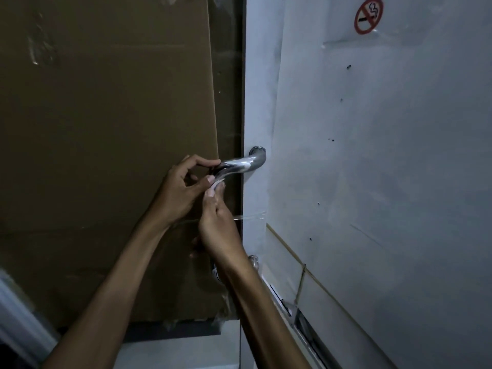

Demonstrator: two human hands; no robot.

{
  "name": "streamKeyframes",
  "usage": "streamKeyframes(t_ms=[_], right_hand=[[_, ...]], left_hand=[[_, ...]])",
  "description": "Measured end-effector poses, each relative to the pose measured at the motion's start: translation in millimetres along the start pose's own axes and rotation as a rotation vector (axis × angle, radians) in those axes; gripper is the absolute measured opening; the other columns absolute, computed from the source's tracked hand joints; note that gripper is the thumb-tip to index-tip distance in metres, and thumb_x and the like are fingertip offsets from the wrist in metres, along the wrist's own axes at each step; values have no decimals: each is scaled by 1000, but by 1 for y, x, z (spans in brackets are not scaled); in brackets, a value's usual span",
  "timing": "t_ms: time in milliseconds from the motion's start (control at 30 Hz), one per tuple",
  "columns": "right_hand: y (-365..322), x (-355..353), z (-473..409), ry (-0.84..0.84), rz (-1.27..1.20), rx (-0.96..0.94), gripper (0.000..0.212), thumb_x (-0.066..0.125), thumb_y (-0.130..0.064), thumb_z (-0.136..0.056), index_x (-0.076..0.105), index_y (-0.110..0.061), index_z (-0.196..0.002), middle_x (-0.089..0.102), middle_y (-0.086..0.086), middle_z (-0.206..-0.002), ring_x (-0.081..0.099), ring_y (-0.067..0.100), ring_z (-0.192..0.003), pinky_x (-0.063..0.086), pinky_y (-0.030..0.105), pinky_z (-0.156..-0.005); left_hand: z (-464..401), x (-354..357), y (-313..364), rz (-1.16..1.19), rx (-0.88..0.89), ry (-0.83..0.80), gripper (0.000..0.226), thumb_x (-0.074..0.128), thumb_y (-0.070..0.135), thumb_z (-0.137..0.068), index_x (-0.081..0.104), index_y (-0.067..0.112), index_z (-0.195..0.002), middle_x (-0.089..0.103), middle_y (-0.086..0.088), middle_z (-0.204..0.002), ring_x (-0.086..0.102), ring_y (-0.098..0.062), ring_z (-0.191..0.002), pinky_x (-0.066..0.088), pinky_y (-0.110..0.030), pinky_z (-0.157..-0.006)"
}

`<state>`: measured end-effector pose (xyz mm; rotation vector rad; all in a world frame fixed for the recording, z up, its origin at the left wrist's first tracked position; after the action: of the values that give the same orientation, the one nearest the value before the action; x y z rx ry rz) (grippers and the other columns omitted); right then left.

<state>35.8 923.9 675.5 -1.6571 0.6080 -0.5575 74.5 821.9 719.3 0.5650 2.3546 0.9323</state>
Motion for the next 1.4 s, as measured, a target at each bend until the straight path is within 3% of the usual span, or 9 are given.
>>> streamKeyframes(t_ms=[67, 200, 333, 600, 767, 933, 1167, 1300, 1400], right_hand=[[2, -2, 1, -22, 70, -40, 69, 23, -80, -93, 4, -60, -157, 23, -8, -171, 28, 20, -156, 35, 54, -122], [10, -6, 8, -56, 148, -114, 61, 27, -58, -108, 7, -45, -164, 11, -21, -171, 9, -9, -152, 16, 29, -127], [23, -10, 2, -84, 163, -79, 61, 27, -60, -108, 6, -46, -164, 7, -25, -171, 7, -2, -156, 13, 38, -131], [37, -11, 4, -78, 284, -162, 68, 28, -59, -106, 3, -38, -166, 2, -21, -173, 0, -3, -157, 14, 40, -131], [40, -10, 19, -166, 289, -199, 68, 34, -49, -110, -3, -36, -166, -8, -25, -171, -8, -13, -153, 2, 19, -126], [48, -16, 3, -121, 295, -157, 69, 33, -53, -108, -1, -36, -166, 0, -20, -173, 2, -1, -158, 14, 38, -131], [62, -10, 17, -129, 290, -148, 70, 30, -60, -105, -3, -42, -165, -1, -22, -172, 2, -1, -158, 14, 42, -131], [65, -8, 27, -184, 275, -209, 70, 34, -54, -108, -6, -41, -164, -8, -27, -170, -7, -12, -153, 6, 33, -131], [67, -16, 7, -137, 282, -164, 71, 30, -63, -105, -4, -45, -164, -1, -23, -172, 0, -3, -157, 13, 43, -131]], left_hand=[[1, -1, -1, 7, -7, 2, 30, 68, 15, -92, 72, 29, -118, 69, -7, -121, 56, -2, -81, 45, -33, -78], [3, -1, -1, -29, -36, 18, 31, 67, 3, -97, 73, 22, -122, 70, -7, -121, 54, -10, -83, 46, -34, -81], [2, -3, 2, -66, -50, 18, 30, 68, 3, -96, 73, 21, -121, 73, 6, -114, 53, -6, -80, 44, -31, -77], [7, 2, 3, -86, -59, 71, 31, 67, 2, -97, 72, 25, -118, 72, 6, -123, 52, -16, -85, 45, -30, -80], [10, 2, 3, -87, -75, 89, 36, 66, 3, -98, 71, 34, -114, 71, 8, -126, 53, -10, -85, 46, -26, -81], [10, 5, 3, -73, -89, 111, 34, 67, 3, -98, 71, 31, -115, 71, 13, -123, 51, -12, -82, 44, -31, -79], [29, -1, 9, -53, -90, 132, 32, 66, 5, -98, 71, 32, -115, 70, 14, -123, 52, -8, -83, 45, -32, -80], [24, 2, 6, -53, -86, 137, 32, 66, 4, -98, 71, 31, -114, 71, 17, -121, 50, -7, -79, 45, -26, -78], [17, 6, 5, -53, -86, 143, 30, 66, 4, -98, 71, 27, -116, 71, 15, -122, 51, -11, -80, 45, -29, -78]])
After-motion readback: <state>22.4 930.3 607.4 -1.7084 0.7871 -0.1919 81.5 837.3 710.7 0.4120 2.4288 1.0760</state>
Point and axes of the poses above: each hand's wrist, its own z-axis away from the middle knuckle, its own x-axis out of the palm, y = z × x, the point moved 4 cm from there along -z, towards the middle knuckle
